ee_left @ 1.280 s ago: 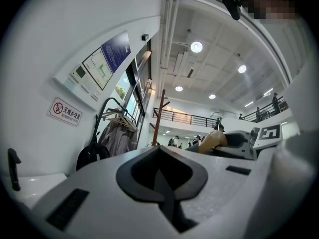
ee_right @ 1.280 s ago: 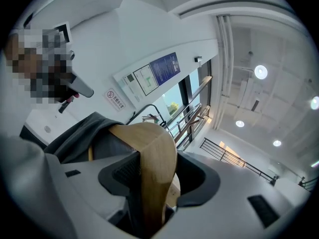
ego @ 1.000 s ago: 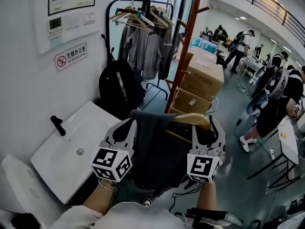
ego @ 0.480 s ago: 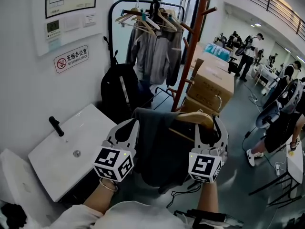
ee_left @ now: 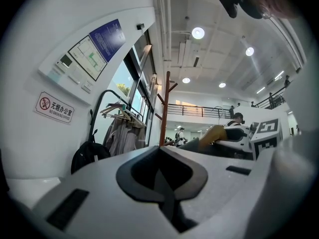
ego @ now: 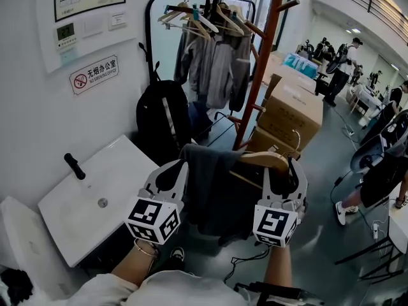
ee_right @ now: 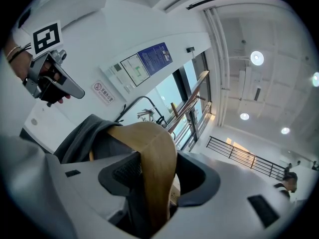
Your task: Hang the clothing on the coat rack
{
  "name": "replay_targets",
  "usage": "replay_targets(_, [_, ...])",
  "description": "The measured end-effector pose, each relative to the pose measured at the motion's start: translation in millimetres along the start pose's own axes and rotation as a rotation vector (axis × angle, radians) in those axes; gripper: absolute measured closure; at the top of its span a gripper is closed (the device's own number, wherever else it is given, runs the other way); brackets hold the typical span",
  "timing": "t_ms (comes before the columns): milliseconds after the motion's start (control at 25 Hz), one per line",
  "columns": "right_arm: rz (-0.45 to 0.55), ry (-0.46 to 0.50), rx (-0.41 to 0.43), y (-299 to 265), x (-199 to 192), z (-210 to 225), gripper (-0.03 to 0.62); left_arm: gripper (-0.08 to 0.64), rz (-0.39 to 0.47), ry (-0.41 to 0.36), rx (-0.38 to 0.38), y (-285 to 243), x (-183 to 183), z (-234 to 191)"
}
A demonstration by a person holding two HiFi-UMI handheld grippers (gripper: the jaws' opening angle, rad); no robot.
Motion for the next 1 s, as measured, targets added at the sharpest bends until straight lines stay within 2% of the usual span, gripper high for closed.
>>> replay_targets(200, [-0.023,0.015,-0.013,-19.7,-2.2,-0.2,0.364,0.552,0.013,0.018,-0.028,-19.9,-1.7,-3.5])
replay_targets(600, [-0.014,0.124,-0.061,-87.9,21.7,12.6,0.364,0.552,0.104,0.038,-0.09,-93.4,18.5,-35.6])
replay_targets(1000, [-0.024,0.085,-0.044,-148.9,30.8,10.9,0.364,0.552,0.125,0.053,-0.148,-154.4,28.5,-70.7])
Point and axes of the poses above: the fingertips, and each gripper's own axes: y backward along the fingers, z to its right, x out of its top, the point moved 10 cm from there along y, backward along the fingers, and after that the axes turned 5 degrees about x, right-handed, at the moved point
